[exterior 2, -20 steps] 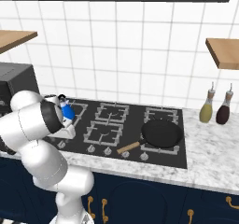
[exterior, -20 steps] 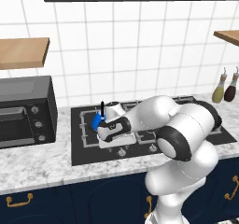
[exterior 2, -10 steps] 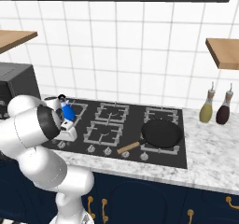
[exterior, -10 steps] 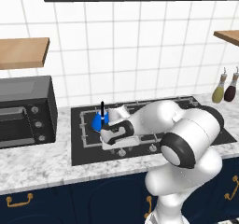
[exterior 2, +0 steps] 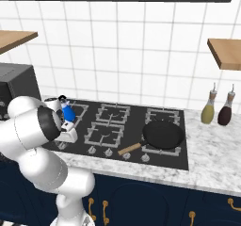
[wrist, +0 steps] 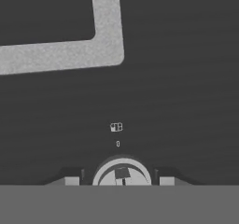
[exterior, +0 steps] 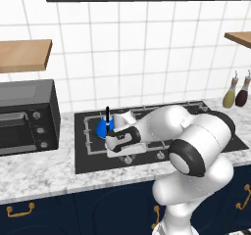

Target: Pick the kettle from the counter and place it on a stove burner. Then turn the burner on.

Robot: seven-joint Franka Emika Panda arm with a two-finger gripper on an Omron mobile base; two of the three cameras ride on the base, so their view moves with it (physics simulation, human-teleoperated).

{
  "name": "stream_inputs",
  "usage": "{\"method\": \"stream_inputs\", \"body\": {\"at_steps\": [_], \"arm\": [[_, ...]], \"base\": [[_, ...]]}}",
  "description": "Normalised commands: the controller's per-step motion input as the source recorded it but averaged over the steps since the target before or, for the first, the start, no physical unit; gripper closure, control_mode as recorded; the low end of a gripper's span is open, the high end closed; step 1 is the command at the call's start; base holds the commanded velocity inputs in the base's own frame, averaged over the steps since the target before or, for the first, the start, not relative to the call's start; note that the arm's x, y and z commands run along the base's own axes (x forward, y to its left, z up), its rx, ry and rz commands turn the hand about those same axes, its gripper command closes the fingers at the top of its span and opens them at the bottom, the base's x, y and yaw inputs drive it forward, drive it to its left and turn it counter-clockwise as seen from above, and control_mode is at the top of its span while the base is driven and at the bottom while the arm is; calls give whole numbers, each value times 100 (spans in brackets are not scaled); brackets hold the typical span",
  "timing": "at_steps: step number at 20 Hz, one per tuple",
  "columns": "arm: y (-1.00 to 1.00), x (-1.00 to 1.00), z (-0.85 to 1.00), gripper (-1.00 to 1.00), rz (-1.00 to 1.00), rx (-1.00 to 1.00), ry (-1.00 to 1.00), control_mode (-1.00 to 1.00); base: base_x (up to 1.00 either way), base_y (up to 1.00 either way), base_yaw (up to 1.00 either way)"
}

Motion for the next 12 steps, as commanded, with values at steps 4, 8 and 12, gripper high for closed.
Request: {"method": "stream_inputs", "body": {"at_steps": [4,8,12], "arm": [[0,-8,0,100,2,0,0,-100],[0,-39,0,100,26,-4,-2,-100],[2,-38,0,100,40,-6,-1,-100]], "base": [[0,0,0],[0,0,0],[0,0,0]]}}
